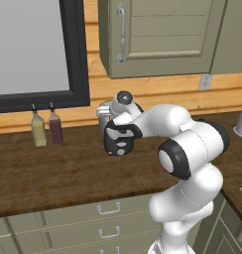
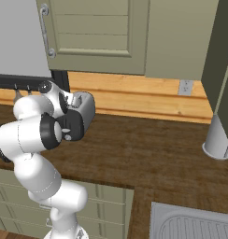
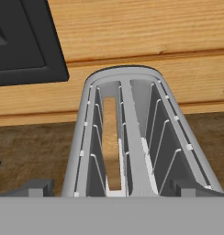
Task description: Start the toaster. Once the lever pops up, take the bread to the plate on the dining counter.
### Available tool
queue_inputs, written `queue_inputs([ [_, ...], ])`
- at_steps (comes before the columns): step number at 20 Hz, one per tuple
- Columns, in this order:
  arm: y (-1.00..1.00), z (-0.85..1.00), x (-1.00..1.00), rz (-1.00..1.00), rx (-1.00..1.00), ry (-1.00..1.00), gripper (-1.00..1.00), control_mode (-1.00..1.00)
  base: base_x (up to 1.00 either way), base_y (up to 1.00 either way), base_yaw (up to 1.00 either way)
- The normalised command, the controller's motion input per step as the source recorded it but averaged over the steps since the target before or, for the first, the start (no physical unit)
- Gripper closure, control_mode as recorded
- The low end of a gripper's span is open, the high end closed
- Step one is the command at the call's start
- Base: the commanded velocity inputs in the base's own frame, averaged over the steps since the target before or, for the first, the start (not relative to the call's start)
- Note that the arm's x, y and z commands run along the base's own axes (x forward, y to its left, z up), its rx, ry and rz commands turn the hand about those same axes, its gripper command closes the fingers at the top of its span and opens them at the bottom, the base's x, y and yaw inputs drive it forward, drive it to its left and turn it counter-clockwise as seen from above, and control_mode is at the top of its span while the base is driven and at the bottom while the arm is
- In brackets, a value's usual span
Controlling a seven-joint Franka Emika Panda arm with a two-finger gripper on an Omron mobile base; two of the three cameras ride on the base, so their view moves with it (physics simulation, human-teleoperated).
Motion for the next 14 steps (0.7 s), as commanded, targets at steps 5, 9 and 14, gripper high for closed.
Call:
queue_inputs([
  [5,0.00,0.00,0.00,0.00,0.00,0.00,-1.00,-1.00,0.00,0.00,0.00],
  [9,0.00,0.00,0.00,0.00,0.00,0.00,-1.00,-1.00,0.00,0.00,0.00],
  [14,0.00,0.00,0.00,0.00,0.00,0.00,-1.00,-1.00,0.00,0.00,0.00],
])
